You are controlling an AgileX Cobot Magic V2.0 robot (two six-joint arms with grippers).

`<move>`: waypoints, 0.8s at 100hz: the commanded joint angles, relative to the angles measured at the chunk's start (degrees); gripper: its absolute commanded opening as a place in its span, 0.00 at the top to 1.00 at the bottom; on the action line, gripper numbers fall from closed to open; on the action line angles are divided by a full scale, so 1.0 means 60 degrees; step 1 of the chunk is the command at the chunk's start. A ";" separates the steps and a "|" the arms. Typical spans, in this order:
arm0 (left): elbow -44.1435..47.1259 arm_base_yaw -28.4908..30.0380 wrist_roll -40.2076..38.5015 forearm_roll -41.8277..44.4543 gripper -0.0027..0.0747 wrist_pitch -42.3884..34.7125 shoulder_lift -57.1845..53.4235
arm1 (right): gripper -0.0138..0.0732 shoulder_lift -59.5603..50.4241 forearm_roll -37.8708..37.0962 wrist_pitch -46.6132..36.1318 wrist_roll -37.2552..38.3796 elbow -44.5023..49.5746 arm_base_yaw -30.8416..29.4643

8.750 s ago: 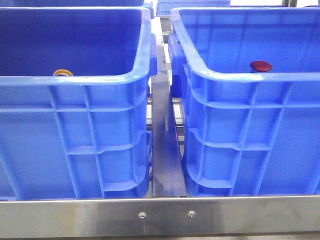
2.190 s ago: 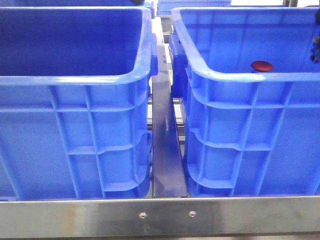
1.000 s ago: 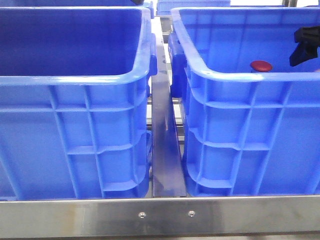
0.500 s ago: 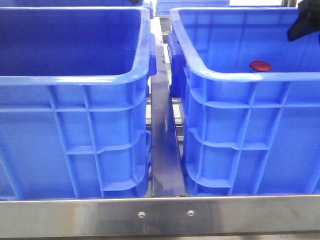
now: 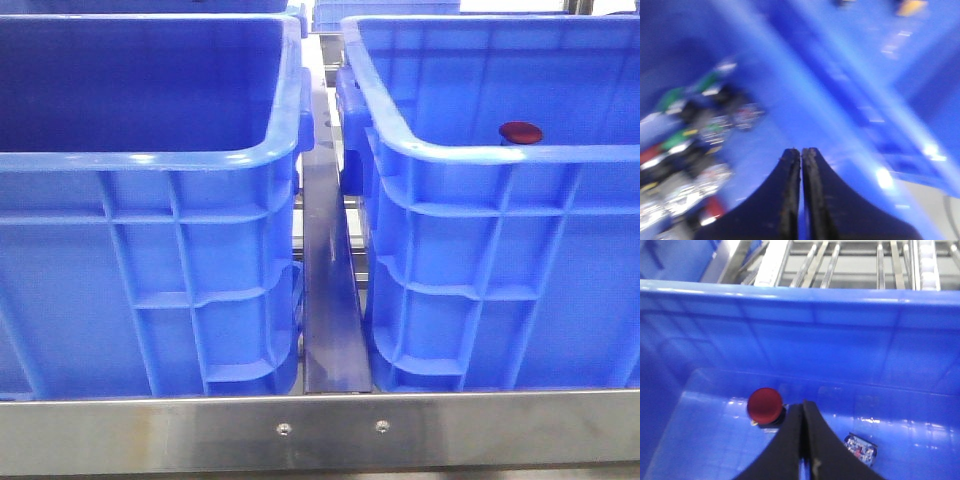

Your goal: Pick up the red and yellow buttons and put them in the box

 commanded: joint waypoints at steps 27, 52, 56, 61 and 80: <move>-0.0279 0.0488 -0.1801 0.2558 0.99 -0.0418 -0.0428 | 0.96 -0.2533 0.0194 -0.0052 -0.0075 0.1029 -0.0049; 0.0157 0.0661 -0.2542 0.3738 0.99 -0.0623 -0.0899 | 0.96 -0.3618 0.0186 0.0158 -0.0075 0.1547 -0.0049; 0.0371 0.0789 -0.2545 0.3738 0.99 -0.0734 -0.1024 | 0.96 -0.3761 0.0175 0.0293 -0.0075 0.1573 -0.0049; 0.0674 0.0953 -0.2562 0.3694 0.99 -0.0846 -0.1204 | 0.96 -0.3897 0.0168 0.0450 -0.0075 0.1591 -0.0049; 0.2256 0.1785 -0.2632 0.3635 0.99 -0.1651 -0.2407 | 0.96 -0.4223 0.0145 0.0989 -0.0075 0.1605 -0.0049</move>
